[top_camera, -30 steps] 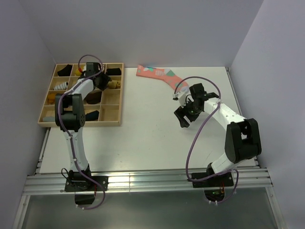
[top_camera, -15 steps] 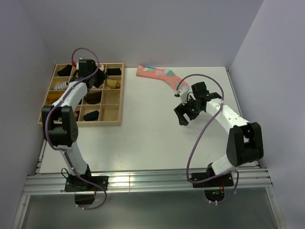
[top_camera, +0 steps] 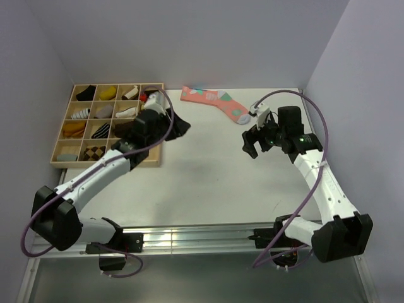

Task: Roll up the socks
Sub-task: Reset both arms

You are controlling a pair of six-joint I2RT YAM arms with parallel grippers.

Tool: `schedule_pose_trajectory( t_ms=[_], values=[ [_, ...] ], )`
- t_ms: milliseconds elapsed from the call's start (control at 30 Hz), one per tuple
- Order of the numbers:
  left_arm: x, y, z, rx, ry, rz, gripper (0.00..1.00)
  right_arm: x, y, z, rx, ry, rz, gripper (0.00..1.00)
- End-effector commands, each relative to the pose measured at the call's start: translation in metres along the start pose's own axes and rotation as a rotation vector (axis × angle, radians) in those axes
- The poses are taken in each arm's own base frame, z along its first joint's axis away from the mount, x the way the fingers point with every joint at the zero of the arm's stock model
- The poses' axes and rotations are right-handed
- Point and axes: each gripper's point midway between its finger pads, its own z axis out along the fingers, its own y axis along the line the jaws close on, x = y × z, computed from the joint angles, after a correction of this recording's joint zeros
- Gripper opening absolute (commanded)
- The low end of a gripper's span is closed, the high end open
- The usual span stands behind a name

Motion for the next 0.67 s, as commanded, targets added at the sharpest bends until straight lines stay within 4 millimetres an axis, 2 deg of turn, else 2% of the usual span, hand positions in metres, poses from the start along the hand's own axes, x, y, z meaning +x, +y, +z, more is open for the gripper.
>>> schedule_pose_trajectory(
  t_ms=[0,100,200,300,633],
  values=[
    [0.028,-0.031,-0.012,0.158,-0.047,0.072,0.52,-0.011,0.011,-0.016,-0.019,-0.070,0.004,1.00],
    [0.054,-0.041,-0.020,0.220,-0.031,0.077,0.52,-0.010,0.016,-0.024,-0.020,-0.077,0.001,1.00],
    [0.071,-0.044,-0.027,0.232,-0.020,0.098,0.52,-0.007,0.016,-0.030,0.004,-0.078,-0.008,1.00],
    [0.080,-0.047,-0.031,0.238,-0.008,0.106,0.52,-0.007,0.019,-0.035,0.008,-0.104,-0.021,1.00],
    [0.075,-0.048,-0.037,0.237,-0.011,0.123,0.52,-0.007,0.027,-0.034,-0.023,-0.129,-0.019,1.00]
  ],
)
